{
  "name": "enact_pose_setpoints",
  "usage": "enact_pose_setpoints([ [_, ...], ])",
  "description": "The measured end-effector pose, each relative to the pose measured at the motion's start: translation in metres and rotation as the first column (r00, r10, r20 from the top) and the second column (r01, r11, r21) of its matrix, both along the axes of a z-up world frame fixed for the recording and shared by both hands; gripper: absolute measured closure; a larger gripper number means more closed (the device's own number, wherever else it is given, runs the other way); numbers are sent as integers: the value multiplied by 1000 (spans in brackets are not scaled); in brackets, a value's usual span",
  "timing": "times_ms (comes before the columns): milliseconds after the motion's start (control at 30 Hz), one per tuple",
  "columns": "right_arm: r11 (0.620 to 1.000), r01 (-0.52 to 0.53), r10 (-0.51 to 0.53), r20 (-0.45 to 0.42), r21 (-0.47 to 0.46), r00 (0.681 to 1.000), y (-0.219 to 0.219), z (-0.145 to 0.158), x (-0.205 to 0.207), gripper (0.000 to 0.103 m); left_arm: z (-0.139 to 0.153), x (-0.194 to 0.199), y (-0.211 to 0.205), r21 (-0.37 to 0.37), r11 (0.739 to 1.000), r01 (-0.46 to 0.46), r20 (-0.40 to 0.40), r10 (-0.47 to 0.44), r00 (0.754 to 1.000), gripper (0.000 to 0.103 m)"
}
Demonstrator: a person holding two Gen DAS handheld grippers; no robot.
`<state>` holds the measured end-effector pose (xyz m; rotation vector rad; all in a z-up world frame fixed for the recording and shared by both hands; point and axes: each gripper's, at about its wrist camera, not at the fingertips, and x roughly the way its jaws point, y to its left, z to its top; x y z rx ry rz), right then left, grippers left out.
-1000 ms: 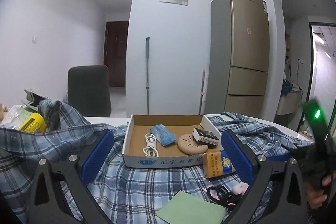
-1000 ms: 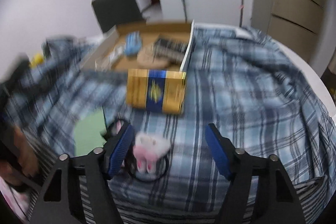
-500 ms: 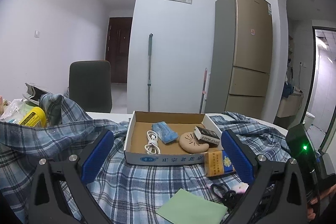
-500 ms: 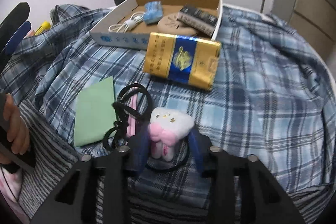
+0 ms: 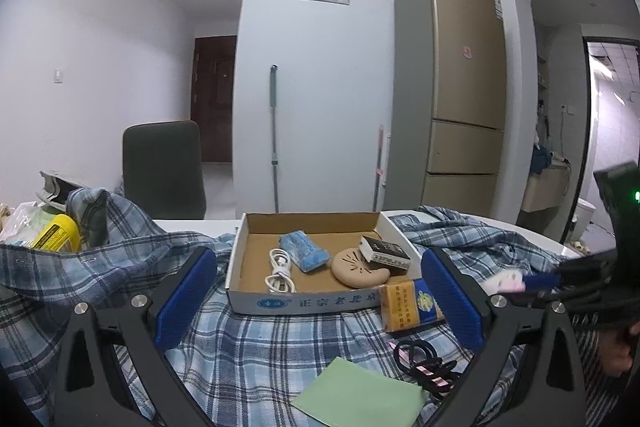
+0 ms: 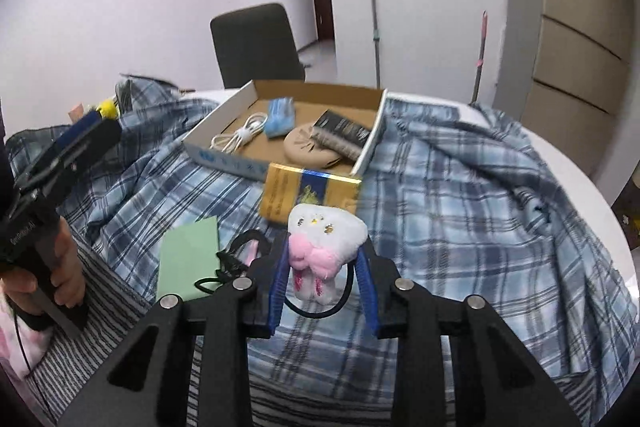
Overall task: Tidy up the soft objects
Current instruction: 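Hold the plush with the right gripper while the left gripper grasps the black cord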
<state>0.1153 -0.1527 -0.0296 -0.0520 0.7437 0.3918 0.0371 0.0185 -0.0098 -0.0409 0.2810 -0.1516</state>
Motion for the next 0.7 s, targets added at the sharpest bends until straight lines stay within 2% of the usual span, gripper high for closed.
enact_pose_setpoints([
  [100,1000,26,-25,61,-12,998,-7,0,-3,72,-1,2,-6,12,998,54,-19,-54,998,0],
  [200,999,17,-18,43,31,999,-15,-7,1,72,0,4,-14,18,988,151,-59,-150,987,1],
  [267,998,23,-25,24,55,999,-20,-11,4,72,-1,9,-21,28,973,230,-121,-225,967,5],
  [367,996,21,-22,10,88,1000,-24,-13,4,72,-10,17,-33,45,941,336,-264,-313,912,7],
  [433,995,12,-13,15,102,1000,-25,-12,3,72,-19,16,-44,98,917,387,-347,-333,877,9],
  [500,995,3,-4,15,104,1000,-25,-13,3,72,-29,11,-58,190,881,433,-406,-332,852,11],
  [567,994,0,-1,13,105,1000,-24,-13,3,72,-36,2,-70,267,841,472,-415,-342,843,12],
  [667,993,-4,4,1,119,1000,-26,-14,3,72,-44,-3,-84,337,796,503,-437,-341,832,12],
  [700,992,-2,2,-2,124,1000,-27,-14,3,72,-47,-4,-90,356,771,528,-453,-352,819,12],
])
